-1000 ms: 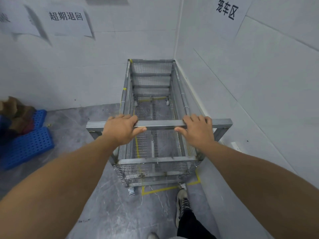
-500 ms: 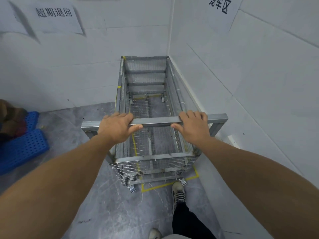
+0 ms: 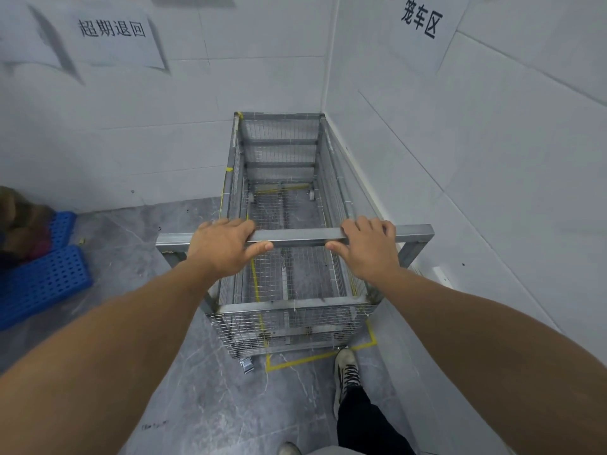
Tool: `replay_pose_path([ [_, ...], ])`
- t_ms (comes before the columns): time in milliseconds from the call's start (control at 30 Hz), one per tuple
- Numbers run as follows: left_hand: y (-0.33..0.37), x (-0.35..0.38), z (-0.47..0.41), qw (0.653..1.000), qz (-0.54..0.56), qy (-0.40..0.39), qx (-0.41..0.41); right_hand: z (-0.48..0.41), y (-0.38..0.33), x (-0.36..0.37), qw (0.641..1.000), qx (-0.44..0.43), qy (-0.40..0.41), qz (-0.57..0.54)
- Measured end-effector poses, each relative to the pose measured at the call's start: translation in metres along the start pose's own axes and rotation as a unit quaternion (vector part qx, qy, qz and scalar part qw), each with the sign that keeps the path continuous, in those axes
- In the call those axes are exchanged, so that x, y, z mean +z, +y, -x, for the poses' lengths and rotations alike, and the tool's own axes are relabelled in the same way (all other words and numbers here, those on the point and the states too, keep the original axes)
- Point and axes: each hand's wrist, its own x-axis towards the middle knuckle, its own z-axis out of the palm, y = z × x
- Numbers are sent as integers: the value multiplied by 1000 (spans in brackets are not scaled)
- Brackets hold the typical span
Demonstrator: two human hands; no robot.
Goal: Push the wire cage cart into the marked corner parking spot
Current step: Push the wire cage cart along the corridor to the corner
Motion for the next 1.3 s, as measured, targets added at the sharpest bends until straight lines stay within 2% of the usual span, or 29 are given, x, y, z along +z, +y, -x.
replay_pose_path([
  [667, 4, 2, 2, 998, -14, 60, 5, 2, 3, -3, 999, -3, 23, -45],
  [1000, 3, 4, 2, 998, -28, 51, 5, 2, 1, -7, 999, 2, 10, -52],
  [1300, 2, 4, 0, 999, -15, 43, 4, 1, 1, 0, 998, -2, 39, -43],
])
